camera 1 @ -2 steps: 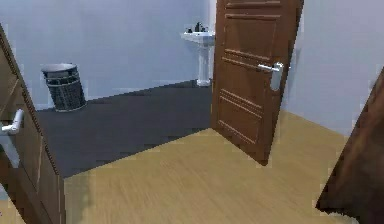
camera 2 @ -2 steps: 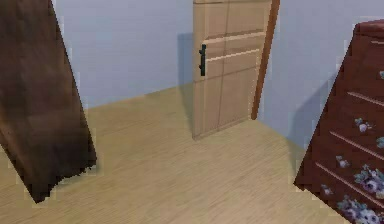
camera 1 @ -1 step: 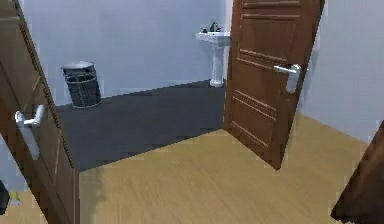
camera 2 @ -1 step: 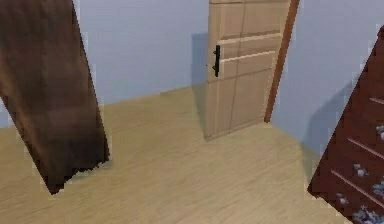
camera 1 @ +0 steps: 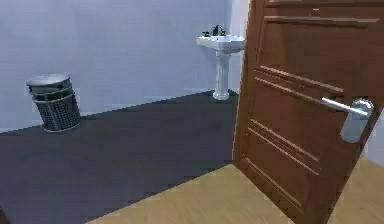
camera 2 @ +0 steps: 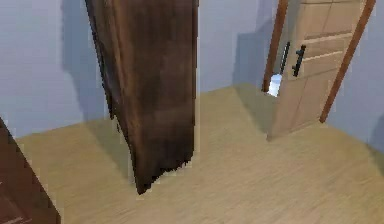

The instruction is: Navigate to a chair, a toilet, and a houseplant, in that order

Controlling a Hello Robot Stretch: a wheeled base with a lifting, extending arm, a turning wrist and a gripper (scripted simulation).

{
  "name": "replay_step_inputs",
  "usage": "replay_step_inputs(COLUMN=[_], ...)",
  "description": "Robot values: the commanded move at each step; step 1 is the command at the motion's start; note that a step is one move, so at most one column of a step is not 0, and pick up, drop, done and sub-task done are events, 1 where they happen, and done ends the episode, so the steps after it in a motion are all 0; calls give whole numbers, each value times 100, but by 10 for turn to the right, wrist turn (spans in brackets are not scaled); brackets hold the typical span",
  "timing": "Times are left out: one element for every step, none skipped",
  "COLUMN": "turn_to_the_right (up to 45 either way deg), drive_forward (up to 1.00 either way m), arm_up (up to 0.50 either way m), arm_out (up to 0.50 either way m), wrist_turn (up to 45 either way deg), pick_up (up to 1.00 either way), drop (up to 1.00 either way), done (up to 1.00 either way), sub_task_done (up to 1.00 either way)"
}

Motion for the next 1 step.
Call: replay_step_inputs(turn_to_the_right=[-270], drive_forward=[0], arm_up=[0], arm_out=[0], wrist_turn=[0], pick_up=[0], drop=[0], done=[0], sub_task_done=[0])
